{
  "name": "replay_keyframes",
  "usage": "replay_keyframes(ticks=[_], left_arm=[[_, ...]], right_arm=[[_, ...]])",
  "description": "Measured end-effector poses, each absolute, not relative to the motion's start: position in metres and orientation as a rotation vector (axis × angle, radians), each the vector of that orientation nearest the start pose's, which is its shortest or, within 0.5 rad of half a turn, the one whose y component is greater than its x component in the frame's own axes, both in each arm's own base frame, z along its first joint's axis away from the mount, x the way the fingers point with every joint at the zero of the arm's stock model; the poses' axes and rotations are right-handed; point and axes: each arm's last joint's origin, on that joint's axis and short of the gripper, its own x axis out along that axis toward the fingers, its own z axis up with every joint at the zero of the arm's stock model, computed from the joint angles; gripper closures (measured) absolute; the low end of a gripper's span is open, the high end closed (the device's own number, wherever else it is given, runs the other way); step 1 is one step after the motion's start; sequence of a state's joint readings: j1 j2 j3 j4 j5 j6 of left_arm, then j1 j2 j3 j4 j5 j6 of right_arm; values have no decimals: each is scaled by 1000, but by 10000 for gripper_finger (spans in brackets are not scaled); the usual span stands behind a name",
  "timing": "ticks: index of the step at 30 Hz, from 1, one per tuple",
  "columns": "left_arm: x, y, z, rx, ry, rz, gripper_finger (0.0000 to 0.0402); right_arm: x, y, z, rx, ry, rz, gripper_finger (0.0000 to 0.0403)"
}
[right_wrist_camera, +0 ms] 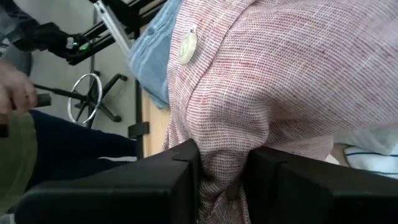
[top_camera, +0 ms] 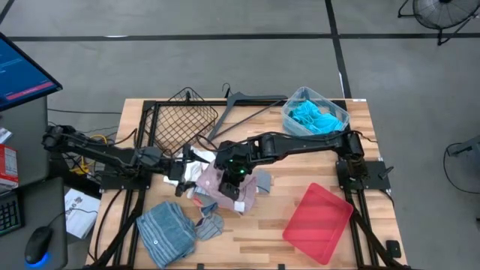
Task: Pick & Place Cloths
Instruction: Put the pink polo shirt into the black wire basket
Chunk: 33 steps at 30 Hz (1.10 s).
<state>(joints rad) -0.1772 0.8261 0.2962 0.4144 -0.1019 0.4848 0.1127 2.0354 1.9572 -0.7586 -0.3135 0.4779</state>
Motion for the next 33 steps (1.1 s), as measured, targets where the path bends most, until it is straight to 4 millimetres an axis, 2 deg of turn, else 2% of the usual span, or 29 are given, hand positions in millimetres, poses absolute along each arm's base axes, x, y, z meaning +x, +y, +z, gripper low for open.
replay_keyframes(ticks=[12,16,19,24,29,33], left_arm=[[181,-28,214,506,69,-141,12],[189,-30,209,501,107,-196,6],[199,-31,215,501,110,-193,5],[218,-34,226,501,115,-195,5],[229,-36,216,502,171,-210,9],[233,-37,210,505,197,-211,39]], right_arm=[[446,59,308,497,940,234,335],[446,56,308,484,940,246,335],[446,52,308,491,940,261,335],[446,51,308,476,937,268,336],[445,51,308,475,944,263,336],[446,50,308,475,944,260,336]])
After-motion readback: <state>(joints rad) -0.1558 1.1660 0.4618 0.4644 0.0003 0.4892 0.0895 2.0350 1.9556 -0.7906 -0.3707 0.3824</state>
